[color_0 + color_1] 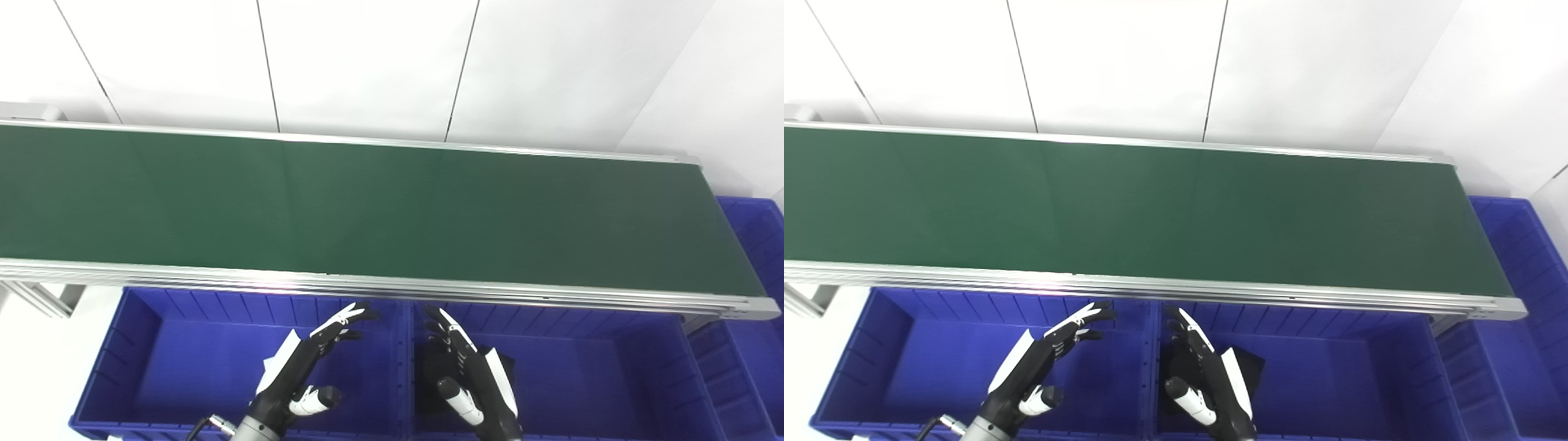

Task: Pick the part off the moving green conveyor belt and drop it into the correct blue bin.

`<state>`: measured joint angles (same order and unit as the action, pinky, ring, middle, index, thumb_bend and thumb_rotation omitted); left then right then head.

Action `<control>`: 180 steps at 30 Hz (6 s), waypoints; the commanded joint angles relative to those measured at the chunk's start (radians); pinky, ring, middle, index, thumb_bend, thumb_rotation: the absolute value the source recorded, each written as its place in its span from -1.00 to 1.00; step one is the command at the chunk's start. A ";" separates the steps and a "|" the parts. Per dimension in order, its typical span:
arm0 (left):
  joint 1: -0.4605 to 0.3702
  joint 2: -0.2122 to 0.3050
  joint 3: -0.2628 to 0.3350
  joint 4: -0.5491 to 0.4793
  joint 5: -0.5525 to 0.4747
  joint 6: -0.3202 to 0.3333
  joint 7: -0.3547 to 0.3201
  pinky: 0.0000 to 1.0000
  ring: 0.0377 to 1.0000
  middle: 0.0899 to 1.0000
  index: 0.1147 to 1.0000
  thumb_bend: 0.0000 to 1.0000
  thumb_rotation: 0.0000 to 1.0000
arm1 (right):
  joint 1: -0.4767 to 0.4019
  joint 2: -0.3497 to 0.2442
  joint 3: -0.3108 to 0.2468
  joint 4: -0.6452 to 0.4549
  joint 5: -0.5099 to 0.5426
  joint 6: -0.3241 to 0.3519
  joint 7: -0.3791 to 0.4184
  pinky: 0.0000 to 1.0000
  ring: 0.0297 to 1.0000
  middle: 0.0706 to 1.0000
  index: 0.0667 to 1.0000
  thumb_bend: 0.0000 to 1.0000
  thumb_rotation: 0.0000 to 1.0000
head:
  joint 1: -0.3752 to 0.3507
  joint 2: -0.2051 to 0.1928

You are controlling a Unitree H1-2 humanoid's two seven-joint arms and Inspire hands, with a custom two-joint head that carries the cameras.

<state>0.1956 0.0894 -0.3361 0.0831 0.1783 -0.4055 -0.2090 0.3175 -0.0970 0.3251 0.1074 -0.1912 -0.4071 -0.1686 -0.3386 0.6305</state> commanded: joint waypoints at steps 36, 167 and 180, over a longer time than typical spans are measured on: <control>-0.044 0.077 0.045 -0.077 -0.091 0.009 -0.059 0.63 0.84 0.86 0.72 0.88 1.00 | -0.039 0.131 -0.041 -0.037 -0.062 -0.021 0.057 0.78 0.83 0.81 0.78 0.94 0.91 | -0.188 0.101; -0.058 -0.056 -0.128 0.126 0.046 -0.064 0.161 0.68 0.82 0.85 0.78 0.79 0.89 | 0.018 -0.053 -0.118 0.004 0.124 -0.063 0.157 0.77 0.79 0.83 0.88 0.83 0.98 | 0.412 -0.051; -0.066 -0.035 -0.157 0.160 0.025 -0.064 0.181 0.71 0.84 0.87 0.79 0.87 0.89 | 0.012 -0.052 -0.109 0.029 0.115 -0.063 0.145 0.77 0.79 0.84 0.88 0.85 0.99 | 0.405 -0.106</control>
<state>0.1477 0.0537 -0.4868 0.2522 0.2179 -0.4270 -0.0427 0.3360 -0.1485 0.2158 0.1450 -0.0836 -0.4107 -0.0148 0.0675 0.5354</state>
